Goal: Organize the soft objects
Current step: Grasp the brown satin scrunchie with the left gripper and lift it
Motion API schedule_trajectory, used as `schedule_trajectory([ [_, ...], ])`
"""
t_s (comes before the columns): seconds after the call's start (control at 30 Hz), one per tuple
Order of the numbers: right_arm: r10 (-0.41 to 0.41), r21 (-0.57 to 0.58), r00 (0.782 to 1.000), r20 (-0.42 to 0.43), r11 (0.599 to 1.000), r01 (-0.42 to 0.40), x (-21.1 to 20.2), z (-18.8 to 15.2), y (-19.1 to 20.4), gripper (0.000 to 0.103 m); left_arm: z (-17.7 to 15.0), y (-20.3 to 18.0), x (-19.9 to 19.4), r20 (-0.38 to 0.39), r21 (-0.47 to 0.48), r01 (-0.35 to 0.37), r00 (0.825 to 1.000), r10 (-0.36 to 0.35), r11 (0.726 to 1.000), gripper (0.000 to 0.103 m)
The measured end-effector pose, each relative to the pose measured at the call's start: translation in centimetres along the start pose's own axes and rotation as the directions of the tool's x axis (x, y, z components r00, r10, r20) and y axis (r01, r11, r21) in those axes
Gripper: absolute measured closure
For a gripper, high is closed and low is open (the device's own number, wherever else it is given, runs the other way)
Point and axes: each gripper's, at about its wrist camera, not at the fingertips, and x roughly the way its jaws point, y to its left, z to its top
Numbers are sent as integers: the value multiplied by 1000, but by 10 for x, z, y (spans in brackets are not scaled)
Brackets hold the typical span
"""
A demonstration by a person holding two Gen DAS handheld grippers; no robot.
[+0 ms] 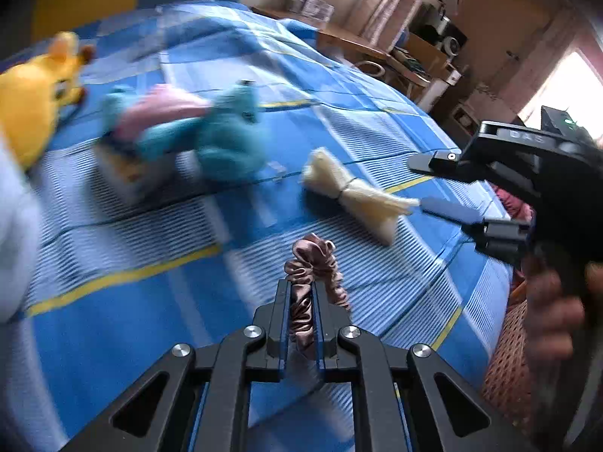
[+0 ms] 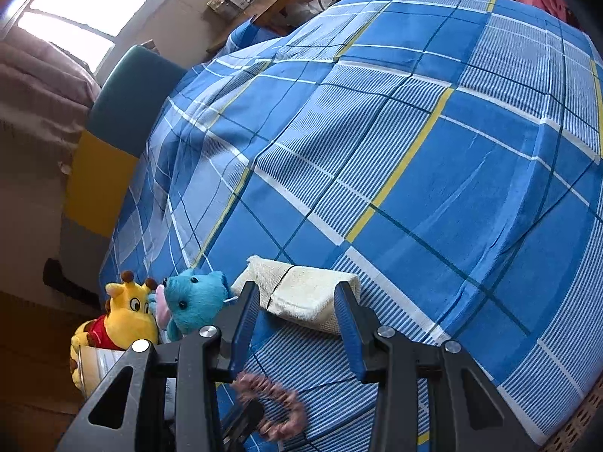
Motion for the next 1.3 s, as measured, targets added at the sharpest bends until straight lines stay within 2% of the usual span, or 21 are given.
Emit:
schedule_trajectory([
  [0.17, -19, -37, 1000, -18, 999, 18, 4, -3, 5, 62, -38, 24, -30, -25, -6, -87, 996, 87, 996, 92],
  [0.23, -30, -49, 999, -16, 998, 29, 5, -4, 7, 62, -51, 38, -39, -32, -40, -109, 994, 107, 993, 92],
  [0.33, -41, -51, 999, -12, 998, 40, 4, -4, 7, 62, -62, 51, -50, -27, -78, -124, 992, 122, 989, 78],
  [0.4, -54, -48, 998, -10, 997, 54, 4, -4, 6, 62, -64, 52, -56, -15, -114, -104, 995, 103, 988, 52],
  [0.47, -60, -44, 998, -9, 997, 60, 4, -4, 5, 62, -64, 52, -61, 8, -137, -92, 996, 94, 986, 45],
  [0.53, -65, -42, 998, -7, 997, 64, 4, -4, 4, 62, -61, 50, -61, 6, -152, -77, 997, 79, 985, 43],
  [0.67, -68, -46, 998, -10, 997, 68, 4, -4, 4, 62, -52, 33, -46, 0, -131, -102, 995, 103, 986, 35],
  [0.73, -67, -48, 998, -16, 997, 66, 5, -4, 4, 62, -48, 23, -30, -19, -112, -136, 991, 135, 984, 35],
  [0.77, -66, -51, 998, -19, 997, 65, 5, -4, 5, 62, -50, 20, -27, -2, -81, -160, 987, 161, 984, 37],
  [0.83, -66, -56, 998, -20, 996, 64, 6, -4, 6, 62, -56, 13, -26, 17, -10, -220, 975, 220, 975, 48],
  [0.87, -65, -60, 998, -21, 996, 63, 7, -4, 7, 62, -59, 12, -27, 28, 22, -249, 968, 248, 968, 62],
  [0.9, -64, -64, 998, -24, 996, 62, 7, -4, 8, 62, -61, 13, -29, 31, 32, -248, 969, 247, 968, 72],
  [1.0, -61, -73, 998, -29, 996, 58, 8, -5, 9, 62, -69, 25, -41, 33, 1, -218, 976, 218, 976, 82],
  [1.17, -73, -101, 997, -30, 992, 70, 9, -5, 13, 62, -91, 36, -56, 71, 29, -195, 979, 192, 980, 84],
  [1.27, -107, -234, 993, -54, 968, 91, 15, -7, 33, 62, -93, 43, -58, 69, 0, -166, 984, 166, 986, 83],
  [1.3, -125, -312, 990, -71, 945, 97, 19, -7, 44, 62, -94, 44, -57, 68, -6, -158, 985, 158, 987, 83],
])
